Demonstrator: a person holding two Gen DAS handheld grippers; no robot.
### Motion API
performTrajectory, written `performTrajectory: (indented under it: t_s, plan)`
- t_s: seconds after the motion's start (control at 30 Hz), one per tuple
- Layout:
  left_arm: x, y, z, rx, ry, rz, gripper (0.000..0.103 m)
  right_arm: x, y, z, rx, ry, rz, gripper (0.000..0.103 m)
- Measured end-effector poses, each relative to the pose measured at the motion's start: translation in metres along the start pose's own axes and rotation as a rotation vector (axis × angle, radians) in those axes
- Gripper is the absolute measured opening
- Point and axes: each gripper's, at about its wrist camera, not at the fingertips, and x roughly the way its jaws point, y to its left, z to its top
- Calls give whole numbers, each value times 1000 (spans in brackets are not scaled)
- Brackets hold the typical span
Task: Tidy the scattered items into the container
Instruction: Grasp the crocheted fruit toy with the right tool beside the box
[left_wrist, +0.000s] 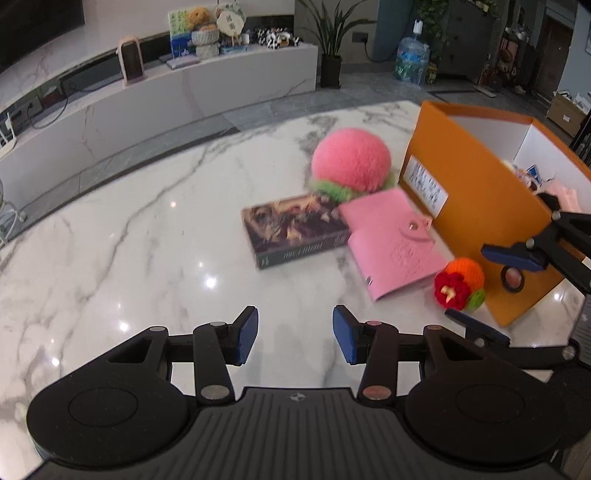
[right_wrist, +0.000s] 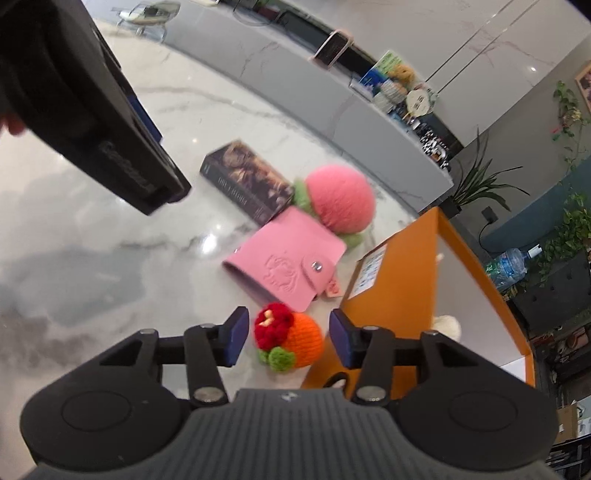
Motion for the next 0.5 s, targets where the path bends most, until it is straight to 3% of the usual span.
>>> performTrajectory:
  t_s: [0.33,0.5]
  plan:
    - [17,11,-13,-50,43,-4,53,32,14,-7,-104,66,-85,56]
    - [14,10,-16,-57,43,-7,53,36,10,-7,-93,73,-100,49]
